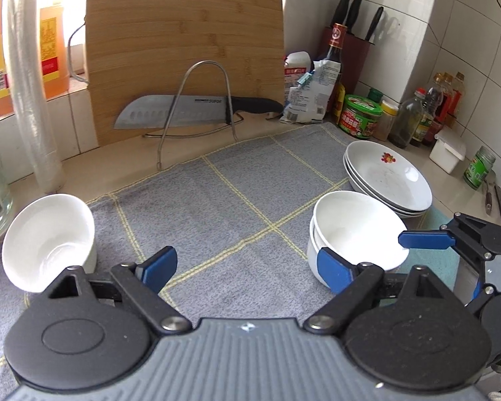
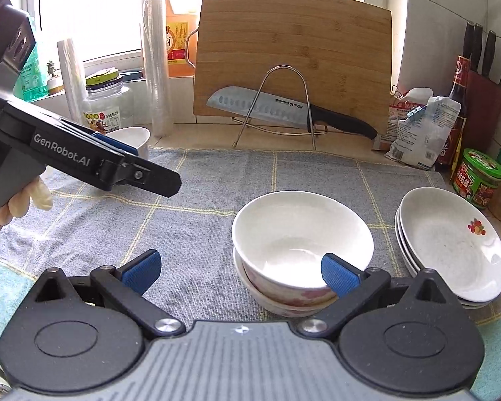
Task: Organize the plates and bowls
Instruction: 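Move the right gripper toward the pink-flowered bowl beside the glass jar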
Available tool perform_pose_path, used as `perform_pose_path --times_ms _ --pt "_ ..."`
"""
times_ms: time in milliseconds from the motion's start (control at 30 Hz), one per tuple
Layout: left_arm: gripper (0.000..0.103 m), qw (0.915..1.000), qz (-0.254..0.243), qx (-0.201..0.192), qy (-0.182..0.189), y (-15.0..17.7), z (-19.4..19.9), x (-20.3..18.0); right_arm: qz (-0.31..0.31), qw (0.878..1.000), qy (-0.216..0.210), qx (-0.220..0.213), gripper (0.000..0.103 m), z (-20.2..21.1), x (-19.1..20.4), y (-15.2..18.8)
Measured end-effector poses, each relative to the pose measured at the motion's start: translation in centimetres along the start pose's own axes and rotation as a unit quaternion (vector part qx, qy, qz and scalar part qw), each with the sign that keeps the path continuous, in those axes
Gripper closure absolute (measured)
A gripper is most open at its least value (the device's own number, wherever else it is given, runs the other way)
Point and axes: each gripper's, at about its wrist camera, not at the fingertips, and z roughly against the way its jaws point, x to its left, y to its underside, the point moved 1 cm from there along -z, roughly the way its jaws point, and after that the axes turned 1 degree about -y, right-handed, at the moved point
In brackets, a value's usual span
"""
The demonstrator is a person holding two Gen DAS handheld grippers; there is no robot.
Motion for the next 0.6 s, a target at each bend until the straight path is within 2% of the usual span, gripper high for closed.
perform_pose_path --times_ms 167,333,433,600 --pt "0.008 0.9967 0.052 -0.002 -0.062 2.5 1.7 2.1 -0.008 1.000 -0.009 -0.004 0.000 -0.3 0.1 -0.4" --pt "0.003 0.9914 0.050 0.004 -0.121 5.3 3.3 4.4 0.009 1.000 -0.008 0.003 0.000 -1.0 1.8 -1.5" --pt "0.003 0.9896 0.060 0.009 -0.131 6.0 3.3 6.5 0.026 1.000 -0.003 0.006 0.000 -1.4 3.6 -2.5" --pt "0.003 0.9906 0.074 0.009 -0.115 6.6 3.0 9.7 0.034 0.999 0.019 0.021 0.000 -2.5 6.7 -3.6"
